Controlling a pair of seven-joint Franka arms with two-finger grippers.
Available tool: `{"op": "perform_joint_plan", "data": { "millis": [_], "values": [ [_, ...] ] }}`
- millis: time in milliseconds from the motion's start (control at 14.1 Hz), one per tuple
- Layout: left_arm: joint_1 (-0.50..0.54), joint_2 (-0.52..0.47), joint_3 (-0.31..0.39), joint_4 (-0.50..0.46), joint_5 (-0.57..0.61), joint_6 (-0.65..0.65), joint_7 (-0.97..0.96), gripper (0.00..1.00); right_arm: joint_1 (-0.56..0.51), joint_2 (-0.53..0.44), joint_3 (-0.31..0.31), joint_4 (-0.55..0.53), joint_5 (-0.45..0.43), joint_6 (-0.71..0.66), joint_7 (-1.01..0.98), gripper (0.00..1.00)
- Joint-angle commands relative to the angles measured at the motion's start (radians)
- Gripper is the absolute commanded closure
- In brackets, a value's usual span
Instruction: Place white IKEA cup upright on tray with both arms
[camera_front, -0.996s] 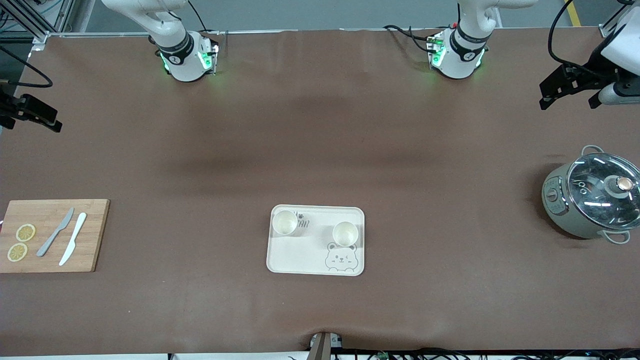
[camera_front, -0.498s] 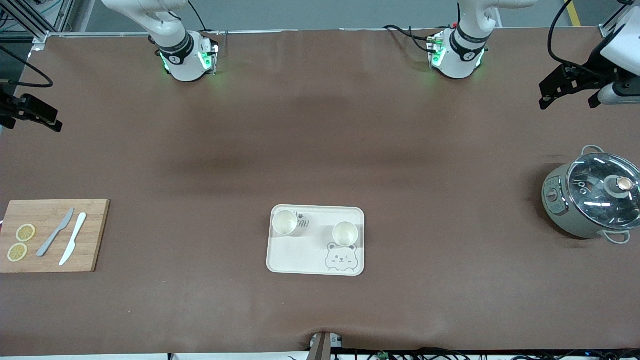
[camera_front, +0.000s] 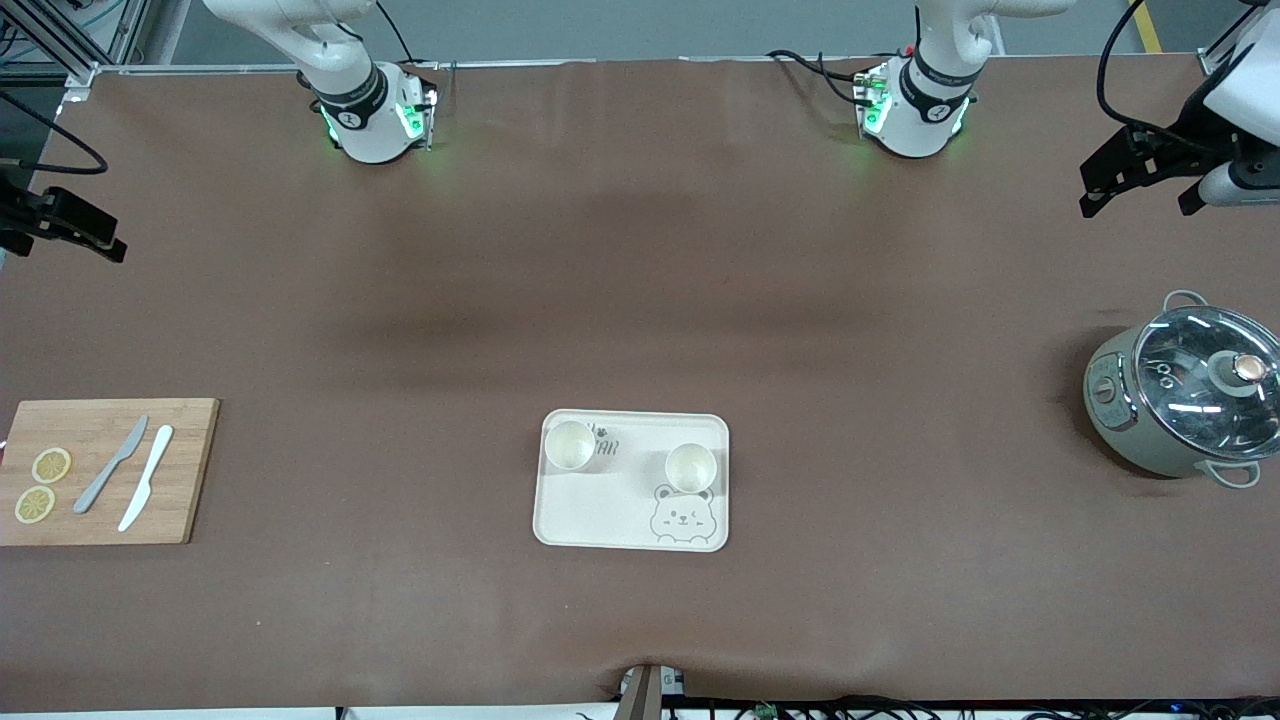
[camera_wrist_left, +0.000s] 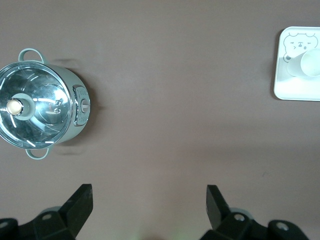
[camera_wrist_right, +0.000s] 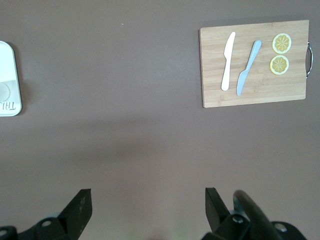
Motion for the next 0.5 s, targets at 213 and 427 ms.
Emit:
{"op": "perform_joint_plan", "data": {
  "millis": [213,427],
  "values": [
    [-0.004,-0.011,0.001,0.005,-0.008,-0.018,0.014,0.00,-0.007,0.006,-0.001,0.018,0.037,-0.026,0.008,0.00],
    [0.001,-0.017,0.003,0.005,-0.009,-0.019,0.014,0.00,-0.022,0.007,0.002,0.019,0.037,-0.028,0.008,0.00]
  ]
}}
